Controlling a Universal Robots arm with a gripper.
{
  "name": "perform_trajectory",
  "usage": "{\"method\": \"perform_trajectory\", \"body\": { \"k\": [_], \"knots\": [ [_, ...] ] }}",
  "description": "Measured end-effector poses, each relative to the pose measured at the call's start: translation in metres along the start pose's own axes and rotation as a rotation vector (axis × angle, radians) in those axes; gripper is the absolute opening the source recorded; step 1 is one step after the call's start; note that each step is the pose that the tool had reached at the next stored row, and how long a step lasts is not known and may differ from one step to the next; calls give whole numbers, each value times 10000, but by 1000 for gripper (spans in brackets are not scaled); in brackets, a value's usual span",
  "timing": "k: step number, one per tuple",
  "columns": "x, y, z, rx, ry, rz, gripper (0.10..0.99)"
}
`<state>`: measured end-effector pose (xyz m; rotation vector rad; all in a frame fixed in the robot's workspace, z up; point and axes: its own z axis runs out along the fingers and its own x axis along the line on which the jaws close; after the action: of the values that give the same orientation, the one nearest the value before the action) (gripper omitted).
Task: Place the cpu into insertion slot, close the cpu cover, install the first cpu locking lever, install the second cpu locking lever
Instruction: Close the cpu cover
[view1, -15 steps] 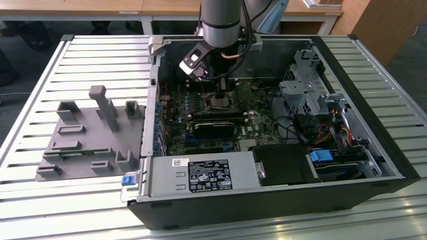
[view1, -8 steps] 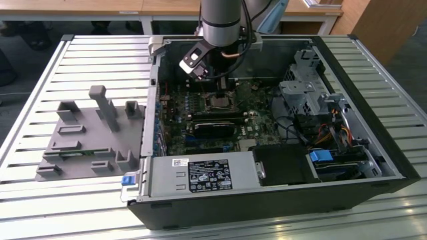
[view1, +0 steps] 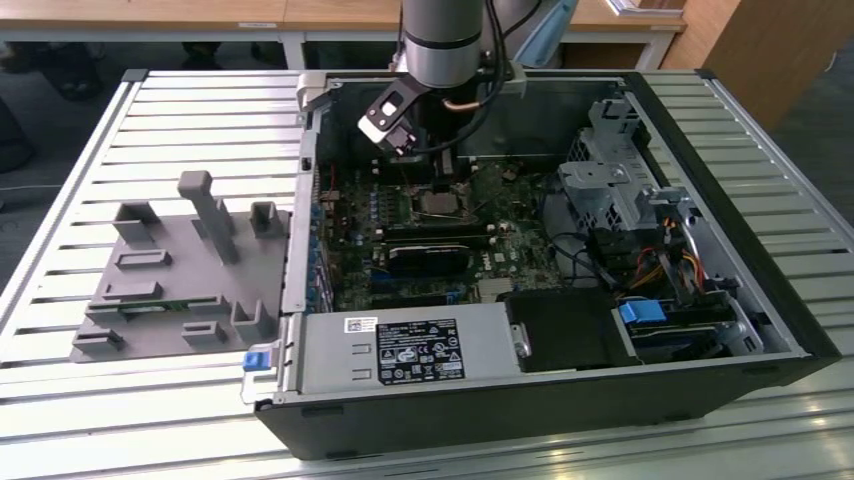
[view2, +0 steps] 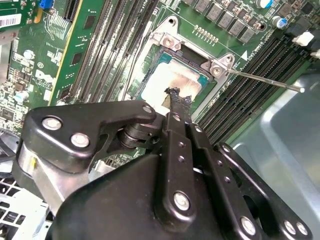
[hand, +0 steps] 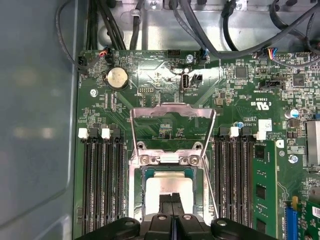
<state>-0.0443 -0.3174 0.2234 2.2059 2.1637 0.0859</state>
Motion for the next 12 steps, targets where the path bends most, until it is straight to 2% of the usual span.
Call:
{"method": "perform_trajectory", "body": {
  "k": [12],
  "knots": [
    [1, 9, -118, 0, 1, 0, 110]
  ]
}}
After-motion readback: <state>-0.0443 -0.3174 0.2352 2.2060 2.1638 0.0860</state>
